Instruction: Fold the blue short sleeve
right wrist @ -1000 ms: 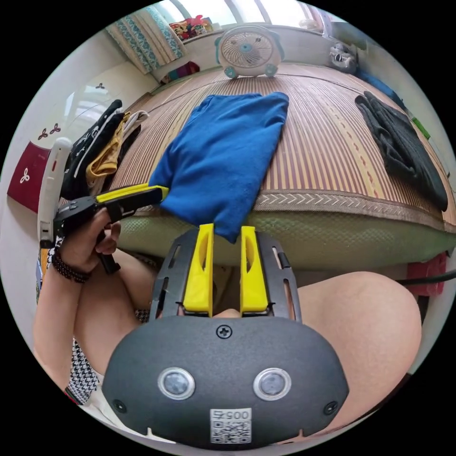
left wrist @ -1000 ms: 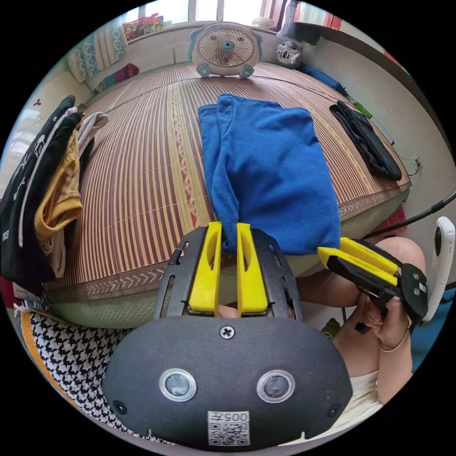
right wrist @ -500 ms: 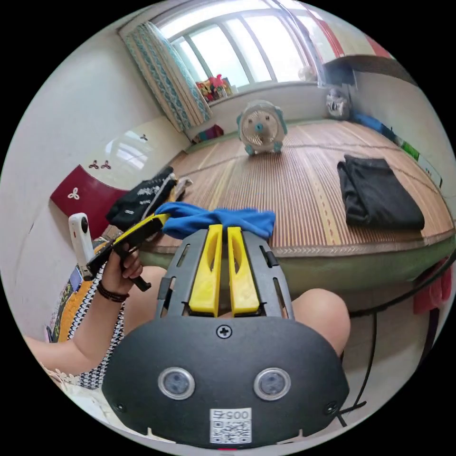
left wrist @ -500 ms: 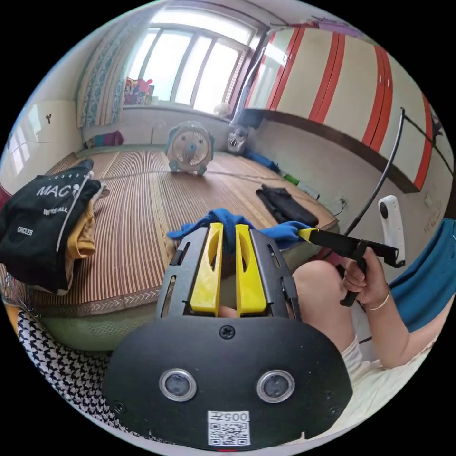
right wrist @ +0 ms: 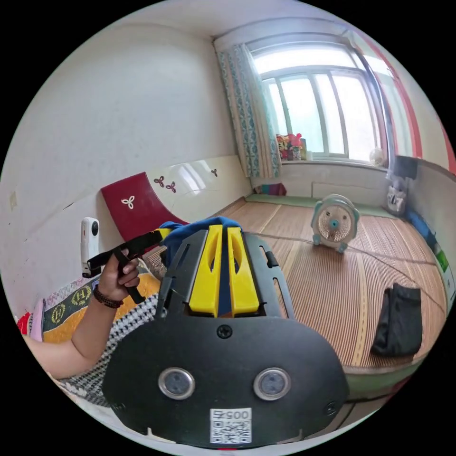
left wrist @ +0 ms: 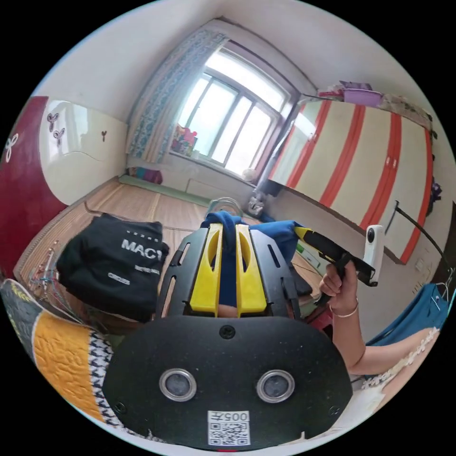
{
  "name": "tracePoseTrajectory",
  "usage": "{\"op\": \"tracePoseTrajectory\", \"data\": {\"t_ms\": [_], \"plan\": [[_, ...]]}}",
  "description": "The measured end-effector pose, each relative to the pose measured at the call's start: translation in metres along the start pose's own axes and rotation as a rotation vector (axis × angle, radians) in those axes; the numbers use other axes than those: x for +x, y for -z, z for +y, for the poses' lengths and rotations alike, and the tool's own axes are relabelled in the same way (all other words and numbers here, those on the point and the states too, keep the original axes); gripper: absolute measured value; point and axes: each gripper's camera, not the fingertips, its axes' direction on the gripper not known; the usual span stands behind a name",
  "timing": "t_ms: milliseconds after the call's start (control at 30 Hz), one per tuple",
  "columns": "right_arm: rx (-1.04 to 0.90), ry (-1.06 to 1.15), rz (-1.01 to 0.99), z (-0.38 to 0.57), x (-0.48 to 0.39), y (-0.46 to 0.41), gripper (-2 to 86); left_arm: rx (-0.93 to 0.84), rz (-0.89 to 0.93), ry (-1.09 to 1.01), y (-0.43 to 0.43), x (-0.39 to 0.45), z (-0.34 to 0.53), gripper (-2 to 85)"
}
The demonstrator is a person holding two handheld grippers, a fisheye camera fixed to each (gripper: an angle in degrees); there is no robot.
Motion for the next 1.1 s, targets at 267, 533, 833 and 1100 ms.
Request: {"op": "tracePoseTrajectory", "data": {"t_ms": [267, 533, 833, 1100], "plan": [[-0.019, 0.076, -0.046, -0.069, -0.074, -0.117, -1.1, 0.02, -0.098, 0.056, 0.031, -0.105, -0.105, 5.8], [-0.514, 0.19, -0.076, 0.091, -0.14, -0.267, 3.6, -0.234, -0.466, 0.204, 0.027, -0.184, 0.015, 5.6], [-0.415, 0.292, -0.099, 0.159, -0.153, -0.158, 4.4, -0.252, -0.457, -0.037, 0.041, -0.049, 0.091, 5.3], [-0.275, 0.042, 0.226, 0.173, -0.077, -0.022, 4.4, -0.311, -0.159, -0.264, -0.031, 0.116, 0.109, 5.4]]}}
